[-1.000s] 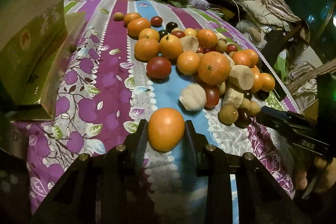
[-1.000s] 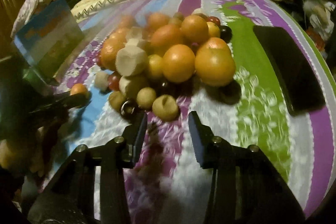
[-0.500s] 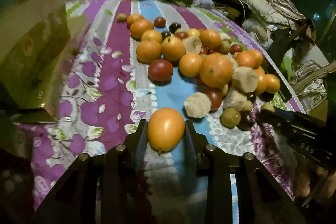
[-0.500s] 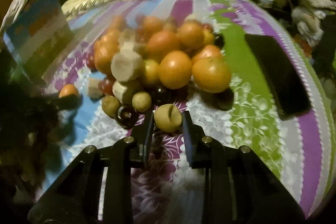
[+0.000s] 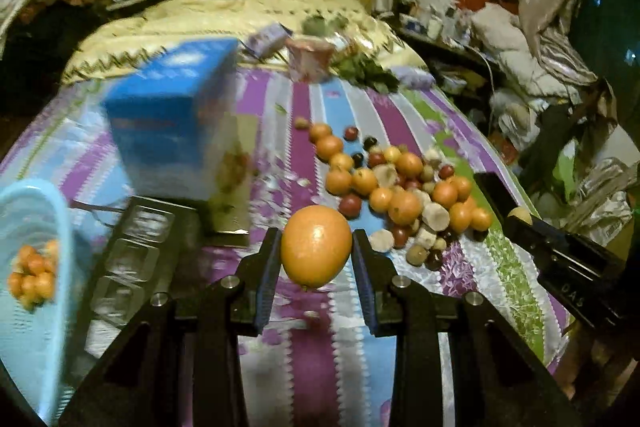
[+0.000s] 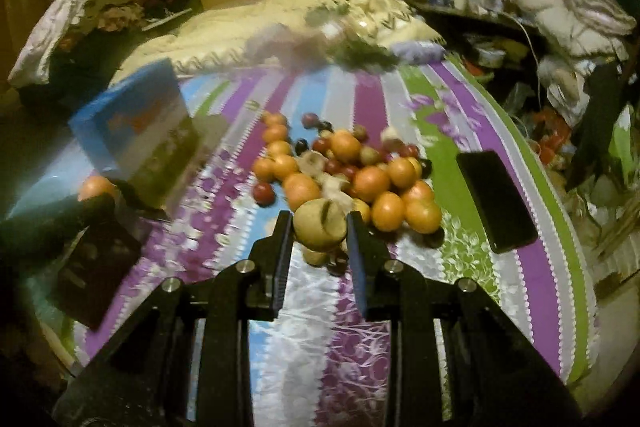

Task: Organize fruits
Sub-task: 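Carry the brown fruit and orange over the light-blue basket with both tools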

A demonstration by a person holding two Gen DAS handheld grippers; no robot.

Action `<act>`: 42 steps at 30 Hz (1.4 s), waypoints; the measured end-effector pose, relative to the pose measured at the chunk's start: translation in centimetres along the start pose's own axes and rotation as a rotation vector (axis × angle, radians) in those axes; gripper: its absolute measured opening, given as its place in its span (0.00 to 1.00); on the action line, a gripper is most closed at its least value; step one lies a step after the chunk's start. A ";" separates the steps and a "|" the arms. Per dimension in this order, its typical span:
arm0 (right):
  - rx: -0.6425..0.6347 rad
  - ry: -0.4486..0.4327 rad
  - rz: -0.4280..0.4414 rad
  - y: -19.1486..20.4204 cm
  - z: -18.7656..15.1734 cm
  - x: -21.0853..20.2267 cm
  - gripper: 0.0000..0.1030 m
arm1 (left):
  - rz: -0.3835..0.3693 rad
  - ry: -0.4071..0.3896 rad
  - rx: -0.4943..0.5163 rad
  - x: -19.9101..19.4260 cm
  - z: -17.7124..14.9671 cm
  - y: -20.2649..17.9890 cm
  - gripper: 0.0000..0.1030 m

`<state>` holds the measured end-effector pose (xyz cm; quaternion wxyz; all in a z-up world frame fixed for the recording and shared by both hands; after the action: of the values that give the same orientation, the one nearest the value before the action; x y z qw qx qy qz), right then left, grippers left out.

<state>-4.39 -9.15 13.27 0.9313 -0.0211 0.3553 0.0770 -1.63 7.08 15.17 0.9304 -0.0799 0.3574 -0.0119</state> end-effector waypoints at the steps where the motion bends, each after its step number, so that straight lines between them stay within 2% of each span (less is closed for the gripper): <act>1: -0.004 -0.008 0.006 0.5 0.3 -0.3 0.27 | 0.007 -0.010 -0.002 -0.6 0.2 0.3 0.35; 12: -0.095 -0.082 0.067 7.5 3.2 -2.7 0.27 | 0.123 -0.117 -0.100 -7.8 2.2 8.0 0.35; 26: -0.215 -0.151 0.246 20.7 6.5 -3.8 0.27 | 0.272 -0.181 -0.246 -14.3 1.4 19.2 0.35; 35: -0.286 -0.099 0.355 28.5 6.1 -2.8 0.27 | 0.368 -0.178 -0.350 -17.3 -0.5 27.4 0.35; 42: -0.348 0.021 0.416 32.7 4.5 -0.9 0.27 | 0.393 -0.123 -0.409 -17.6 -2.7 31.8 0.35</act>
<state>-7.25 23.48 17.69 0.8741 -0.1083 0.3430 0.3265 -17.61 39.44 19.91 0.8994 -0.1955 0.3040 0.2459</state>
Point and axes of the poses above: each gripper's, at about its wrist camera, not at the fingertips, and x roughly the way its jaws point, y to its left, z to its top, the point moved 3 cm from there along x, roughly the way its jaws point, and after that the axes turned 3 degrees about -y, right-handed, at the moved point
